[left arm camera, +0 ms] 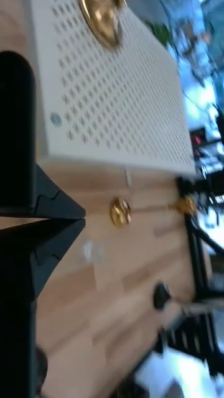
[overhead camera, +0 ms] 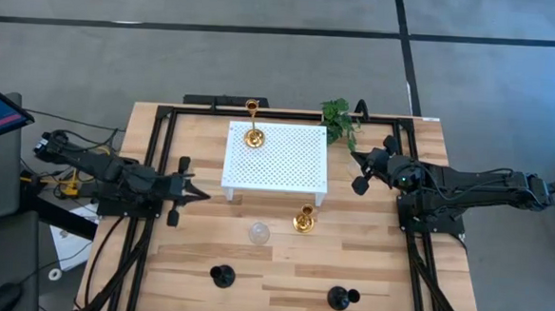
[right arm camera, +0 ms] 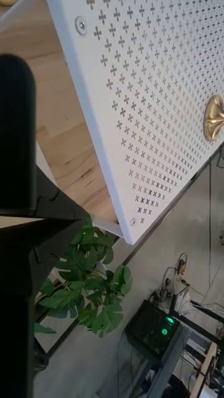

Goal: Pick & Place candle stick holders
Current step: Put the bottom black candle holder on the shelf

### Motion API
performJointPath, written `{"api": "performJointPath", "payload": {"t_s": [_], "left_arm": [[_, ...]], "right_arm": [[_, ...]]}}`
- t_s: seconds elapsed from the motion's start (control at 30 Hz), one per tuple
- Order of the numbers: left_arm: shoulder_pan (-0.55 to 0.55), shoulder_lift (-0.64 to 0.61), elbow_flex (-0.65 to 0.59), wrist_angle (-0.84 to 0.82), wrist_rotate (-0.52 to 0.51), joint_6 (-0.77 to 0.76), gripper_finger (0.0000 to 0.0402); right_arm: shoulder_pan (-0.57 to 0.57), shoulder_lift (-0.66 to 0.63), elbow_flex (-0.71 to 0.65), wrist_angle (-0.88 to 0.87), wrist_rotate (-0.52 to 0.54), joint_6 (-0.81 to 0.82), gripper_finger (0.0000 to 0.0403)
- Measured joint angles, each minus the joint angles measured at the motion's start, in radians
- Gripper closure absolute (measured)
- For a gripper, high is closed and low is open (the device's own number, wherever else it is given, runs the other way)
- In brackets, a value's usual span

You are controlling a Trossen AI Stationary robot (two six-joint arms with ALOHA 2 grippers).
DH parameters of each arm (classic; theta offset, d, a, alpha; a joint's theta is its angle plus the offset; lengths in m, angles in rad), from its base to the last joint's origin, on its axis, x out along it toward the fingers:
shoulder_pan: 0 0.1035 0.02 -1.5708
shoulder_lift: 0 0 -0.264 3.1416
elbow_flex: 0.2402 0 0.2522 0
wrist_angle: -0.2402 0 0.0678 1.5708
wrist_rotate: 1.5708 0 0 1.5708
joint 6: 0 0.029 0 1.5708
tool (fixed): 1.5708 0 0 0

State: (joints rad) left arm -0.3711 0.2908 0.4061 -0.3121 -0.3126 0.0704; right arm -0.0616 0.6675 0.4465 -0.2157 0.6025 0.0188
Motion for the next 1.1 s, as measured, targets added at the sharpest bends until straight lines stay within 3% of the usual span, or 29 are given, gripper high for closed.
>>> {"api": "performJointPath", "payload": {"t_s": [0.13,0.2,0.47,0.77,1.0,1.1], "left_arm": [[-0.004,-0.009,-0.011,0.004,0.042,0.000,0.0390],[-0.004,-0.004,-0.011,0.006,0.042,0.000,0.0390],[-0.004,0.005,-0.011,0.016,0.042,0.001,0.0389],[-0.004,0.005,-0.011,0.022,0.041,0.000,0.0389],[-0.004,0.005,-0.011,0.025,0.042,0.000,0.0389],[-0.004,0.006,-0.010,0.029,0.042,-0.010,0.0389]], "right_arm": [[0.003,0.000,0.000,0.000,-0.006,0.009,0.0403],[0.010,0.000,0.000,-0.002,-0.064,0.032,0.0403],[0.067,0.000,0.000,-0.014,-0.648,0.061,0.0403],[0.191,-0.006,0.000,-0.202,-0.999,0.115,0.0403],[0.390,-0.005,0.000,-0.203,-1.011,0.160,0.0403],[0.511,-0.006,-0.017,-0.194,-0.913,0.200,0.0403]]}}
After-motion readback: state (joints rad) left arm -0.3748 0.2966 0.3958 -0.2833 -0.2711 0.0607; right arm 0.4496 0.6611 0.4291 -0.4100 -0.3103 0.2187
